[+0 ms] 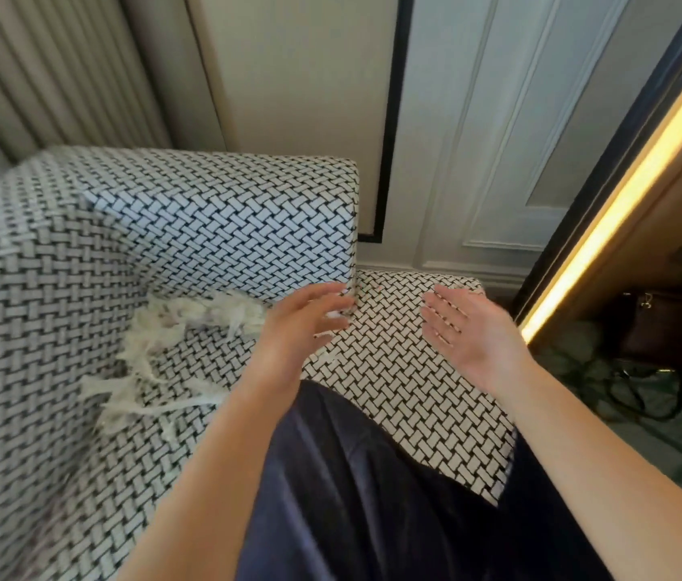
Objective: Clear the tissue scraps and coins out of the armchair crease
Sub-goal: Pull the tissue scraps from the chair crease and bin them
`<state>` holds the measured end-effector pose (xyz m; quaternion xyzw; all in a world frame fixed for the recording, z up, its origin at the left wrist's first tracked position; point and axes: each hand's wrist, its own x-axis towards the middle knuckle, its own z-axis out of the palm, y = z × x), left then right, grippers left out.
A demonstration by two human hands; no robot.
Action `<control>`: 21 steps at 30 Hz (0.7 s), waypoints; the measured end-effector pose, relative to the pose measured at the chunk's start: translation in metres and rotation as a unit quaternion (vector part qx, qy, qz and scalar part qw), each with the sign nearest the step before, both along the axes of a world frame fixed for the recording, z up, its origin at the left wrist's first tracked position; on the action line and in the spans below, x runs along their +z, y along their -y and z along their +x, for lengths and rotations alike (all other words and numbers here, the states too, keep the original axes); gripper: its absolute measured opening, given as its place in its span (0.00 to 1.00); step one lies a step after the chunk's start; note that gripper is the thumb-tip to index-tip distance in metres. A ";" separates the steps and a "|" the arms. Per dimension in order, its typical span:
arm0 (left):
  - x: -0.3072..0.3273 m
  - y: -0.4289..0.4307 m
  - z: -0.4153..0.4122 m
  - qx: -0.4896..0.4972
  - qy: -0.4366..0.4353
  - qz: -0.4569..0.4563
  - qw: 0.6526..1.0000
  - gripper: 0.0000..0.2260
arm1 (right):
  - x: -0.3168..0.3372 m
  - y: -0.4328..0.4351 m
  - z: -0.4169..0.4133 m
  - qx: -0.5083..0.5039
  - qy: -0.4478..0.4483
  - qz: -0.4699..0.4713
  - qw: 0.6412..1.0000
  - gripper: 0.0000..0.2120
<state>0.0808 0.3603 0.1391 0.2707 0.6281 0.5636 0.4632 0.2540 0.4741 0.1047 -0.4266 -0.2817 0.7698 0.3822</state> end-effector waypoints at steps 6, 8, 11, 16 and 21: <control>-0.013 0.066 -0.081 0.132 0.002 0.017 0.991 0.09 | 0.000 0.052 -0.106 0.173 0.062 0.041 0.982 0.08; -0.022 0.083 -0.096 0.164 0.011 0.006 0.986 0.08 | -0.004 0.066 -0.132 0.224 0.104 0.082 0.965 0.06; -0.039 0.110 -0.119 0.211 0.020 -0.012 0.977 0.08 | -0.012 0.084 -0.171 0.302 0.216 0.180 0.911 0.08; -0.077 0.145 -0.144 0.277 0.048 -0.065 0.957 0.07 | -0.029 0.109 -0.223 0.459 0.341 0.359 0.737 0.15; -0.127 0.155 -0.160 0.344 0.056 -0.152 0.925 0.19 | -0.079 0.129 -0.251 0.563 0.439 0.437 0.547 0.21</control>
